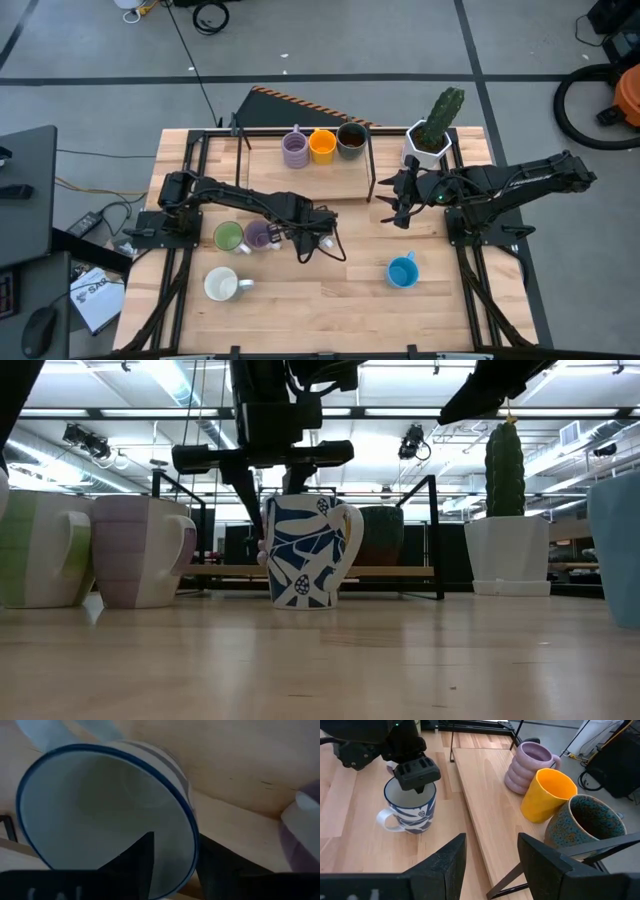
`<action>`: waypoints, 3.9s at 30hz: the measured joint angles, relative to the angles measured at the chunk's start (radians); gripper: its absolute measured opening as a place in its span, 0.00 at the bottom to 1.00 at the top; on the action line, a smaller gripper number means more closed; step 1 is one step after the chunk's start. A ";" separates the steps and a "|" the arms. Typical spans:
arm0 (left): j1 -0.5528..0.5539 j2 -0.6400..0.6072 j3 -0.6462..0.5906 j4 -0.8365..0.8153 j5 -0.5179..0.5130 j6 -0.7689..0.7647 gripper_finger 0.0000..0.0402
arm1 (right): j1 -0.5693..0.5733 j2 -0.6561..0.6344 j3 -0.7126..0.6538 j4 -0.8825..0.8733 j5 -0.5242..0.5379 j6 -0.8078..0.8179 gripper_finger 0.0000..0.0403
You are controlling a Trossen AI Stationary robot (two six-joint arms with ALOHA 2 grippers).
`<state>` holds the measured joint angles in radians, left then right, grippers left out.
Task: Place coffee mugs
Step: Put the blue and white printed mug on the shelf
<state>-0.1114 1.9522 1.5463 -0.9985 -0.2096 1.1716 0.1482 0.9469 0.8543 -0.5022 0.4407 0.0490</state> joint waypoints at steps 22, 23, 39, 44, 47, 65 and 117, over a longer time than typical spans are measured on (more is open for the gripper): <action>-0.008 -0.002 0.187 -0.149 0.220 -0.574 0.07 | -0.001 0.000 0.000 0.004 -0.010 0.000 0.45; 0.002 -0.002 0.222 -0.185 0.239 -0.659 0.07 | -0.001 0.000 0.000 0.005 -0.010 0.002 0.45; 0.289 -0.005 0.286 -0.549 0.300 -1.160 0.07 | -0.001 0.000 0.000 0.008 -0.016 -0.010 0.45; 0.380 -0.005 0.279 -0.573 0.301 -1.161 0.07 | -0.001 0.000 0.000 0.008 -0.016 -0.019 0.45; 0.429 -0.004 0.279 -0.572 0.299 -1.161 0.07 | -0.001 0.000 0.000 0.007 -0.016 -0.019 0.45; 0.657 -0.005 0.279 -0.572 0.180 -1.091 0.07 | -0.001 0.000 0.000 0.020 -0.016 -0.023 0.45; 0.769 0.059 0.279 -0.464 0.230 -0.930 0.26 | -0.001 0.000 0.000 0.038 -0.024 -0.041 0.45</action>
<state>0.6572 2.0109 1.8256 -1.4628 0.0201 0.2412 0.1471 0.9470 0.8543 -0.4646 0.4168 0.0075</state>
